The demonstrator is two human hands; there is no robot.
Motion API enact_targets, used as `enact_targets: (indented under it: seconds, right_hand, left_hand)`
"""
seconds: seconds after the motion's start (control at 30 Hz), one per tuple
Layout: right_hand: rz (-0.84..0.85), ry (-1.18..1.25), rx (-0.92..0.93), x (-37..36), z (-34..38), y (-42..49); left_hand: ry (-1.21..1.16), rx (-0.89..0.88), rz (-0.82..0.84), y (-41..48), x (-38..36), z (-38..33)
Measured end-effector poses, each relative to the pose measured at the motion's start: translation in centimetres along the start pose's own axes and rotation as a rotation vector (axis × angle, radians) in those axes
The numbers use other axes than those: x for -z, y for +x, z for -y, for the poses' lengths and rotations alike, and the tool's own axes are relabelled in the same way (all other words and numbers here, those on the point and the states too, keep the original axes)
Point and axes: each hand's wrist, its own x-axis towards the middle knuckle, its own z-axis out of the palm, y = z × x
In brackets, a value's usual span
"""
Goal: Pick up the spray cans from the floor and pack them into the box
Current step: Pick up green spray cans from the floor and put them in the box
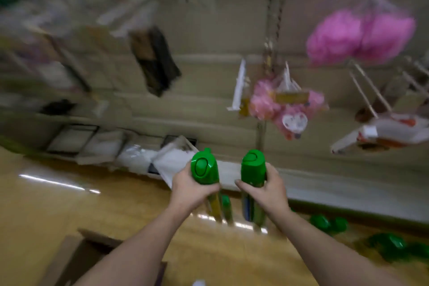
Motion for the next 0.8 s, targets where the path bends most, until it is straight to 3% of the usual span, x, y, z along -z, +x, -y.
enact_targets:
  seconds: [0.17,0.43,0.63,0.8]
  right_hand:
    - [0.107,0.048,0.195,-2.4,15.9,-0.2]
    - [0.252,0.093,0.498,-11.4,34.7,-4.7]
    - [0.295,0.18,0.637,-19.9,43.0,-9.7]
    - [0.31,0.192,0.692,-27.3,45.8,-14.1]
  left_hand:
    - [-0.101,-0.034,-0.298,-2.7,15.3,-6.7]
    - [-0.156,-0.106,-0.628,-8.1,35.8,-8.3]
    - [-0.113,-0.148,-0.854,-12.9,47.1,-5.3]
    - [-0.11,-0.096,-0.957,-15.6,53.1,0.1]
